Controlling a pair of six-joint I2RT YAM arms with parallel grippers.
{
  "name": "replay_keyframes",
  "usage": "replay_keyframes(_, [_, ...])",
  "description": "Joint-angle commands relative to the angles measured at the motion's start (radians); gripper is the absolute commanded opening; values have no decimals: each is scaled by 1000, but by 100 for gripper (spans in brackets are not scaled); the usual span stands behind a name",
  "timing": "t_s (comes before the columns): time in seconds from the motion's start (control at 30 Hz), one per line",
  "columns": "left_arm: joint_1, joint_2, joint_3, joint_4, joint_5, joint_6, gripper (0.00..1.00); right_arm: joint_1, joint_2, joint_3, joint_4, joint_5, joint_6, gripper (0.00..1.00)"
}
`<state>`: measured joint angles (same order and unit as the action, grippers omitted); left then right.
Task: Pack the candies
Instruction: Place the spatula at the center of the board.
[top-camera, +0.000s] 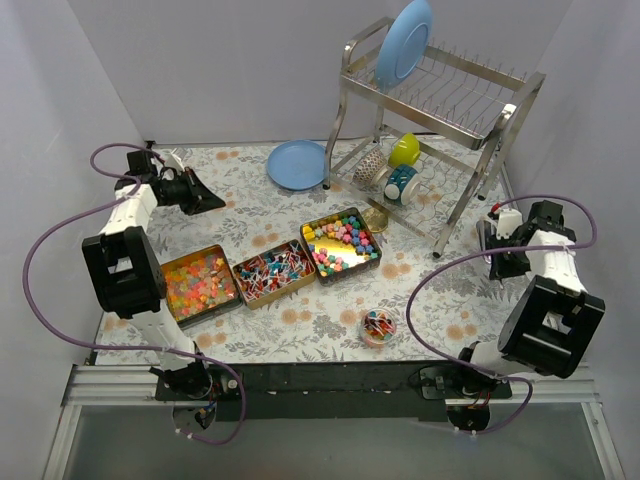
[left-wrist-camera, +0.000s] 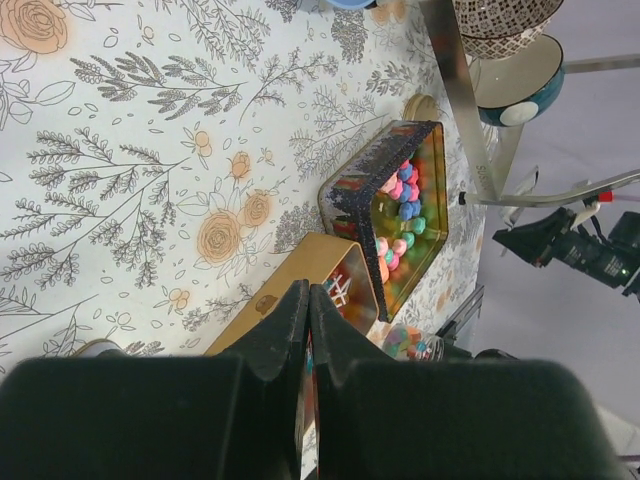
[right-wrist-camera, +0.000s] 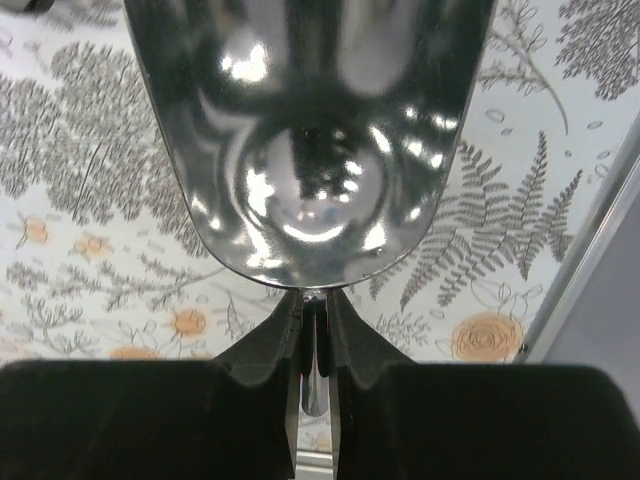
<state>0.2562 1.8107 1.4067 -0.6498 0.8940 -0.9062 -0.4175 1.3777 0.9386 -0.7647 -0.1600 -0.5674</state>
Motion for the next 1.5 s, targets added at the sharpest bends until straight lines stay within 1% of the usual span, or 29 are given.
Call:
replay_keyframes(0.0, [-17,-33,-17,15,43,81,0,-3,58,-21,201,-18,101,1])
replay_keyframes(0.1, [-64,-72,-64,1,74,179,0,-3,112,-24,269,-6,115,1])
replay_keyframes(0.13, [-78,-77,-93,-1,75,185,0,-3,125,-23,277,-6,115,1])
replay_keyframes(0.27, [-147,-83,-132,-14,86,181,0,-3,199,-6,288,-19,101,1])
replay_keyframes(0.4, [-237,-86,-156,-1,60,173,0,-3,227,-9,283,-3,81,1])
replay_keyframes(0.43, [-242,-85,-160,10,57,165,0,-3,230,-12,281,-3,81,1])
replay_keyframes(0.47, [-276,-83,-163,16,54,161,0,-3,233,-18,283,-1,78,1])
replay_keyframes(0.53, [-316,-80,-160,32,46,153,0,-3,238,-21,281,-6,77,3])
replay_keyframes(0.63, [-365,-83,-155,58,40,145,0,-1,244,-20,285,0,72,15])
replay_keyframes(0.67, [-377,-83,-155,64,40,144,0,-1,248,-17,283,2,70,21])
replay_keyframes(0.77, [-437,-90,-153,84,34,151,0,-1,247,0,269,17,67,31])
replay_keyframes(0.83, [-463,-91,-156,99,28,153,0,-1,244,12,257,22,64,33])
replay_keyframes(0.87, [-489,-90,-156,105,25,153,0,-1,236,14,255,23,64,36])
replay_keyframes(0.9, [-501,-87,-158,117,25,153,0,-1,231,23,252,24,61,37])
replay_keyframes(0.97, [-543,-79,-153,131,7,144,0,-1,212,32,249,25,54,52])
replay_keyframes(1.03, [-569,-73,-138,145,-13,129,0,-1,196,66,226,33,57,53])
replay_keyframes(1.2, [-640,-62,-135,202,-145,52,0,-1,100,85,147,33,107,55])
replay_keyframes(1.23, [-652,-60,-130,206,-176,29,0,-1,80,77,134,33,121,64])
replay_keyframes(1.27, [-679,-56,-127,211,-208,18,0,-1,34,54,131,33,133,66])
replay_keyframes(1.3, [-695,-51,-123,217,-271,10,0,-1,11,42,125,33,162,66])
replay_keyframes(1.37, [-735,-42,-126,223,-320,-26,0,-1,-66,0,104,20,182,66])
replay_keyframes(1.4, [-745,-40,-133,233,-367,-46,0,-1,-90,-10,91,10,190,66])
replay_keyframes(1.47, [-774,-34,-144,242,-403,-88,0,-1,-168,-37,68,1,215,66])
